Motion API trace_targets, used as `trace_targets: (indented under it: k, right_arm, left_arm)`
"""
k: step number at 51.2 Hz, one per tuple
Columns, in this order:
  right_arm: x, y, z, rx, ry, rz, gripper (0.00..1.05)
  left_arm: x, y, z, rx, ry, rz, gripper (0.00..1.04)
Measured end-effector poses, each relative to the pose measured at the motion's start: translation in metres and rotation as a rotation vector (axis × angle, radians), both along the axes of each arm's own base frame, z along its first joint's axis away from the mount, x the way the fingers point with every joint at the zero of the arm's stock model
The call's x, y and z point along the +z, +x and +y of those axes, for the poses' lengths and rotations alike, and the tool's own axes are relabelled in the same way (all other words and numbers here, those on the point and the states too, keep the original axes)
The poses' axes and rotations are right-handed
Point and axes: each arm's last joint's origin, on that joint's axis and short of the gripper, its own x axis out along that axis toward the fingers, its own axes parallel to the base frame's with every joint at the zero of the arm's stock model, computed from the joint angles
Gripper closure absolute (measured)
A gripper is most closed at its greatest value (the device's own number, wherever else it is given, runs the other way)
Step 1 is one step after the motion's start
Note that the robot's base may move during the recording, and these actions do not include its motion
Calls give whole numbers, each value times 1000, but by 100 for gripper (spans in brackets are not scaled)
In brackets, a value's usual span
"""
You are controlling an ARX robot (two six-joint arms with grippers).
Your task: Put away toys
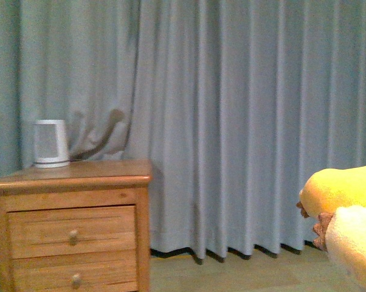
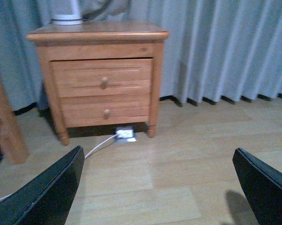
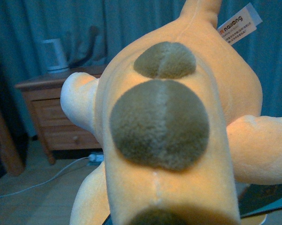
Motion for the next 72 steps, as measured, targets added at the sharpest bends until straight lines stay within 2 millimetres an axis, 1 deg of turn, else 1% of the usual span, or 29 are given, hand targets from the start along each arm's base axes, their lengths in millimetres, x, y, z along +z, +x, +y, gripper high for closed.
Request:
trace_targets:
  k: [72]
  right_arm:
    - [0,0,0,-9,0,0,97]
  left_arm:
    - [0,0,0,-9,0,0,6]
